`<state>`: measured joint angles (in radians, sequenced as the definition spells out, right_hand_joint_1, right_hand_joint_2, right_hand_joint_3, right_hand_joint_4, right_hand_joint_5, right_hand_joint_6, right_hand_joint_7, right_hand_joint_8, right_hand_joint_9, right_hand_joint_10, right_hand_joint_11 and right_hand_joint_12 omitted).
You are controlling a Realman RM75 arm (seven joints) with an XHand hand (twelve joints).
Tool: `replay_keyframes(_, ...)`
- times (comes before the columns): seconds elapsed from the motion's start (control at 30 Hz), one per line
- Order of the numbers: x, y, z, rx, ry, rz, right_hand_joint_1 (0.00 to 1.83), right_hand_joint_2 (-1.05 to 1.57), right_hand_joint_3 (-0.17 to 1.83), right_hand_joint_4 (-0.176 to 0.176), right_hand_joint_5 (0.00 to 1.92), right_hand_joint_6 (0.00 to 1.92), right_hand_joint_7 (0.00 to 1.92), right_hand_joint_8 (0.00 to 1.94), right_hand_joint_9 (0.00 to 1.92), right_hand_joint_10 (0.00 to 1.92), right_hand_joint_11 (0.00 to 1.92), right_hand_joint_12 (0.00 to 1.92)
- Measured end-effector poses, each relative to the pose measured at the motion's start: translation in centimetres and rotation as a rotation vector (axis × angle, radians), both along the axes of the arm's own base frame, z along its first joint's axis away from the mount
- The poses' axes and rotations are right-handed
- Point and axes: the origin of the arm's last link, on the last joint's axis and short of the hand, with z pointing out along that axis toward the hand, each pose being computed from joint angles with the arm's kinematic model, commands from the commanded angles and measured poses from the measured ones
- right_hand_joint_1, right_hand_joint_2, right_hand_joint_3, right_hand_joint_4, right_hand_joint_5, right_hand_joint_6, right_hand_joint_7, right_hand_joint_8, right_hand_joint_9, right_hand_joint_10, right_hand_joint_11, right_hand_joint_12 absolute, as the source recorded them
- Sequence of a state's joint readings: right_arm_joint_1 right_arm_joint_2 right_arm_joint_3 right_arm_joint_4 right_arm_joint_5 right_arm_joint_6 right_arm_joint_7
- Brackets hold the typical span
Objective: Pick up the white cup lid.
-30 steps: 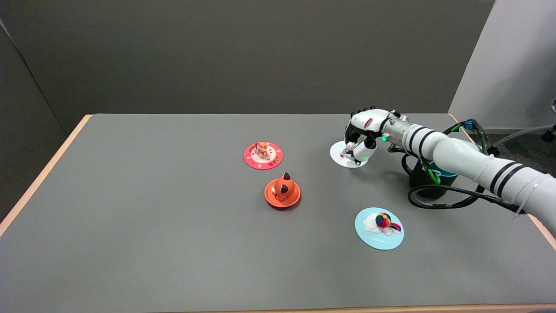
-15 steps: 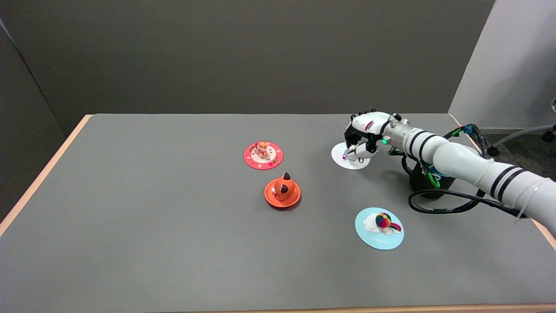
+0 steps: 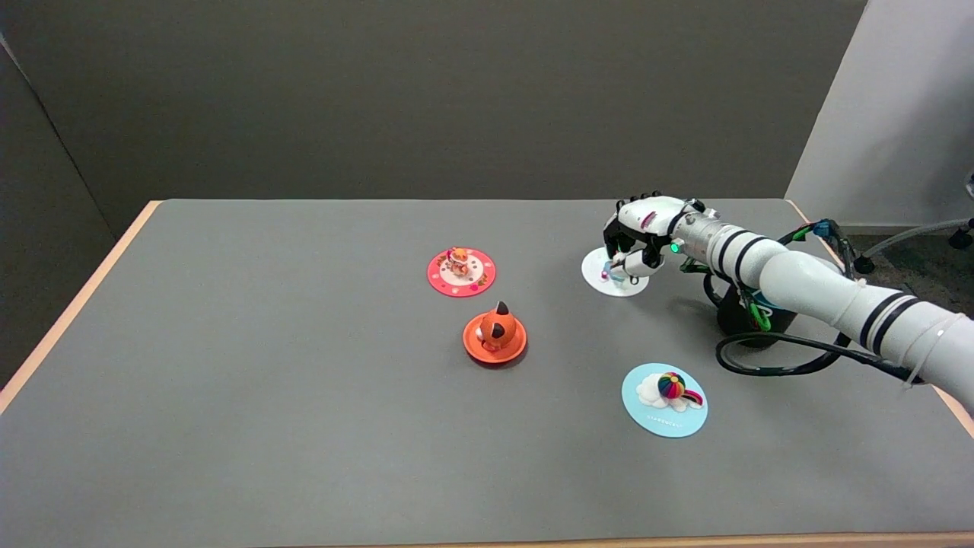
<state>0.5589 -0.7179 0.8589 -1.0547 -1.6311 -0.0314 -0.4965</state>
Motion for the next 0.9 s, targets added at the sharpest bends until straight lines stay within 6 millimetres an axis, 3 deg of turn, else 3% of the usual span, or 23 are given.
replay_keyframes(0.53, 2.2, -0.4, -0.4, 0.031, 0.008, 0.045, 1.17, 1.16, 0.16, -0.044, 0.78, 1.17, 0.76, 1.51, 0.56, 1.09, 0.53, 0.58)
replay_keyframes(0.7, 3.3, -0.5, -0.6, 0.047, 0.009, 0.062, 1.18, 1.14, 0.16, -0.063, 0.78, 1.15, 0.79, 1.47, 0.62, 1.03, 0.52, 0.68)
replay_keyframes(0.9, 4.6, -0.7, -0.7, 0.064, 0.012, 0.077, 1.19, 1.12, 0.17, -0.059, 0.84, 1.07, 0.82, 1.42, 0.65, 1.05, 0.56, 0.74)
